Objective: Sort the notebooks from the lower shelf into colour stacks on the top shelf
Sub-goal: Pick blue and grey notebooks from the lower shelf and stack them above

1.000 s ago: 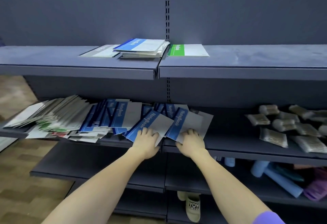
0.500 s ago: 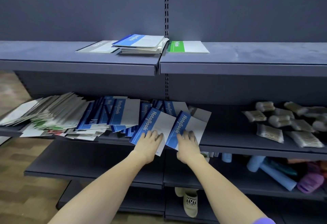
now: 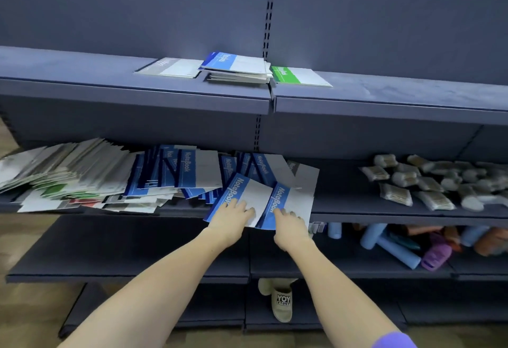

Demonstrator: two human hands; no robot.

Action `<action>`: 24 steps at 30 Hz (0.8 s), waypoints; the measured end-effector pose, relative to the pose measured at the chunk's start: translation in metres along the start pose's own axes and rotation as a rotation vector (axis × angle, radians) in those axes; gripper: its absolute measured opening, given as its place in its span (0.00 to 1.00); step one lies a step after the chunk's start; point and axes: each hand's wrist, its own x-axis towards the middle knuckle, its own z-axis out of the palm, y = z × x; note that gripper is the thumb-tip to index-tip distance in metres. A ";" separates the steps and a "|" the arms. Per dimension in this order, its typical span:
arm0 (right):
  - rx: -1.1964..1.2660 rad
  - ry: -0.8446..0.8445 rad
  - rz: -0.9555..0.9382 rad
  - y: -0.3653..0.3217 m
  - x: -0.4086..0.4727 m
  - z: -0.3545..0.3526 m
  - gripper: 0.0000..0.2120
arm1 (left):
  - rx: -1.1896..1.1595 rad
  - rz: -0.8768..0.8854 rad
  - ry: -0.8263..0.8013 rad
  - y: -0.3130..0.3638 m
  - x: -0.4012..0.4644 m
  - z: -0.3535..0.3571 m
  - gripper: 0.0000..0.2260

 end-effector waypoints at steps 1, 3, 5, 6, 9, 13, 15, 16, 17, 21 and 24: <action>0.049 -0.019 0.015 -0.005 -0.006 -0.006 0.29 | -0.017 0.013 0.002 -0.004 -0.005 -0.001 0.29; 0.127 -0.026 0.047 -0.015 -0.017 -0.017 0.29 | -0.048 0.027 0.024 -0.014 -0.015 -0.005 0.29; 0.210 -0.010 0.075 -0.023 -0.027 -0.028 0.31 | -0.084 0.035 0.068 -0.023 -0.024 -0.013 0.26; 0.259 -0.009 0.087 -0.027 -0.032 -0.035 0.31 | -0.100 0.035 0.085 -0.026 -0.028 -0.019 0.24; 0.330 -0.004 0.081 -0.038 -0.048 -0.059 0.31 | -0.136 0.026 0.121 -0.038 -0.039 -0.039 0.19; 0.408 0.070 0.070 -0.054 -0.066 -0.095 0.26 | -0.201 0.038 0.214 -0.053 -0.052 -0.073 0.16; 0.422 0.112 0.082 -0.063 -0.075 -0.117 0.21 | -0.244 0.052 0.231 -0.063 -0.059 -0.097 0.13; 0.418 0.137 0.087 -0.068 -0.079 -0.129 0.19 | -0.268 0.058 0.236 -0.068 -0.062 -0.109 0.12; 0.408 0.166 0.091 -0.072 -0.083 -0.142 0.18 | -0.286 0.060 0.249 -0.073 -0.064 -0.121 0.12; 0.457 0.319 0.114 -0.079 -0.092 -0.193 0.15 | -0.294 0.067 0.364 -0.092 -0.072 -0.174 0.11; 0.479 0.446 0.105 -0.079 -0.092 -0.234 0.12 | -0.299 0.093 0.481 -0.104 -0.081 -0.222 0.09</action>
